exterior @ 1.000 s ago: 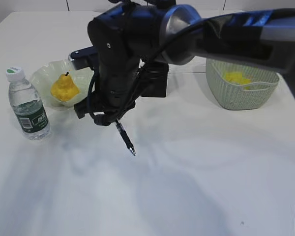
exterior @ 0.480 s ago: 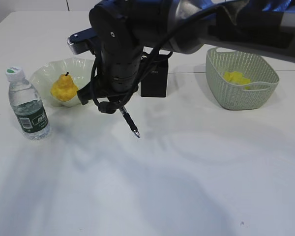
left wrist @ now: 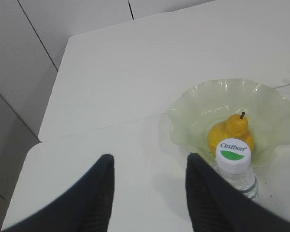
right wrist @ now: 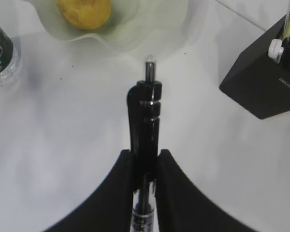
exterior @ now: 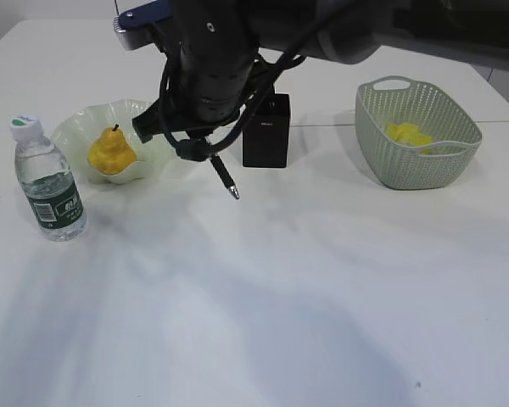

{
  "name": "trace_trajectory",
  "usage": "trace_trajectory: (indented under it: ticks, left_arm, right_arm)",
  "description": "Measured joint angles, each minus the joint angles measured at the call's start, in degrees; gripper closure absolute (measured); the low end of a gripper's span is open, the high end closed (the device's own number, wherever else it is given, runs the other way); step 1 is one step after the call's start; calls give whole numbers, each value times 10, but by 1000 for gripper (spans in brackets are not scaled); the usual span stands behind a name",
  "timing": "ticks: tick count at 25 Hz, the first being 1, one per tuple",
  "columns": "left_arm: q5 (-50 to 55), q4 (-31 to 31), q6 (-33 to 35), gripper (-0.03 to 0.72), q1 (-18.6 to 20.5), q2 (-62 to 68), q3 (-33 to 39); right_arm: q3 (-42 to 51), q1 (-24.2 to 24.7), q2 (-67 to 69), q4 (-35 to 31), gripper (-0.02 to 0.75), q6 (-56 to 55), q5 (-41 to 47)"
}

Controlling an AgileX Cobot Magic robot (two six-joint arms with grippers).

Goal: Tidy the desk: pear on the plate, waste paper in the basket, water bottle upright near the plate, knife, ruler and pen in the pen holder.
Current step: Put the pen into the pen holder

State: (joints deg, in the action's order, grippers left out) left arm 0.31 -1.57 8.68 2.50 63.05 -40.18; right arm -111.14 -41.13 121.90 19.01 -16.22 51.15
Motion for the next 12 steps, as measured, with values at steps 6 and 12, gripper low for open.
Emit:
trace_trajectory:
  ticks: [6,12]
  left_arm:
    - [0,0,0,347,0,0,0]
    - [0,-1,0,347,0,0,0]
  right_arm:
    - [0,15,-12,29,657,0,-32]
    - [0,40,-18,33,657,0,-66]
